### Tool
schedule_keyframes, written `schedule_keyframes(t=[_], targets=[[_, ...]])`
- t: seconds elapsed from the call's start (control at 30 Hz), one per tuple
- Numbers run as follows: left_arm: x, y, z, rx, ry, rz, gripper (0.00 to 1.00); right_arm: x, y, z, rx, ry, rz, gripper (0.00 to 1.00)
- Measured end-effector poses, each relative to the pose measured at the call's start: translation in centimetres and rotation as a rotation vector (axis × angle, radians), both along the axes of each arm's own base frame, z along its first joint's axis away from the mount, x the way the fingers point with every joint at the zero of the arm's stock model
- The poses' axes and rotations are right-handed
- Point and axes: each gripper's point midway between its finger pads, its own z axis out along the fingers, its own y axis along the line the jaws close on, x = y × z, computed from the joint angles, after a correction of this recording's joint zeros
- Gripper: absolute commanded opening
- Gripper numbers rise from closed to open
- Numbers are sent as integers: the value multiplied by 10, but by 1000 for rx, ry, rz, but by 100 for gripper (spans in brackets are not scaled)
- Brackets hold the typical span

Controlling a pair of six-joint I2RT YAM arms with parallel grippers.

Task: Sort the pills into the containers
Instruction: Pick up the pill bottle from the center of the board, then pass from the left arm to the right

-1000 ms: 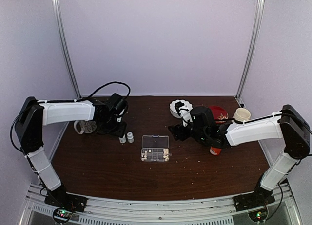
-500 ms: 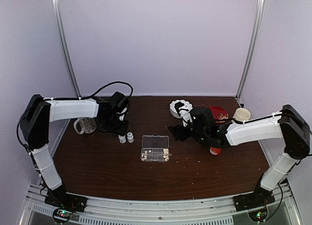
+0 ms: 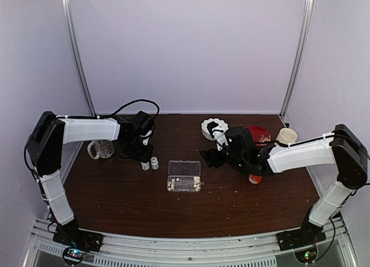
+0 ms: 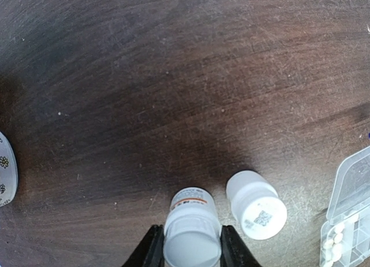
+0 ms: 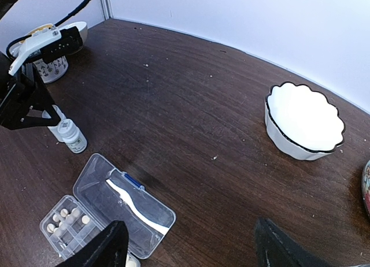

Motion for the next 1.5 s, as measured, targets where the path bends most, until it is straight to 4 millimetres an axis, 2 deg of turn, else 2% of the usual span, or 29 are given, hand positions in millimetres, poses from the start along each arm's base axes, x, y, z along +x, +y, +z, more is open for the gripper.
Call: schedule_keyframes(t=[0.23,0.47,0.6,0.73,0.83,0.97,1.03,1.13,1.37,1.5], targets=[[0,0,0,2,1,-3,39,0,0,0,-1,1,0,78],[-1,1,-1,11,9,-7,19,0,-1,0,-2,0,-3,78],[-2,1,2,21,20,-10,18,0,-1,0,-3,-1,-3,77],[-4,1,13,13,22,-14,17,-1,1,0,-1,1,11,78],[-11,-2,36,-43,10,-29,16,-4,6,1,9,4,41,78],[-23,-20,92,-218,-53,-81,16,-15,13,8,47,6,114,78],[-31,-29,122,-309,-90,-111,16,-25,18,19,79,6,169,78],[-46,-46,158,-442,-116,-170,16,-42,29,44,152,-5,269,77],[-81,-79,213,-690,-114,-291,14,-100,57,111,335,-22,561,75],[-101,-93,247,-819,-126,-354,15,-128,61,149,443,-47,656,75]])
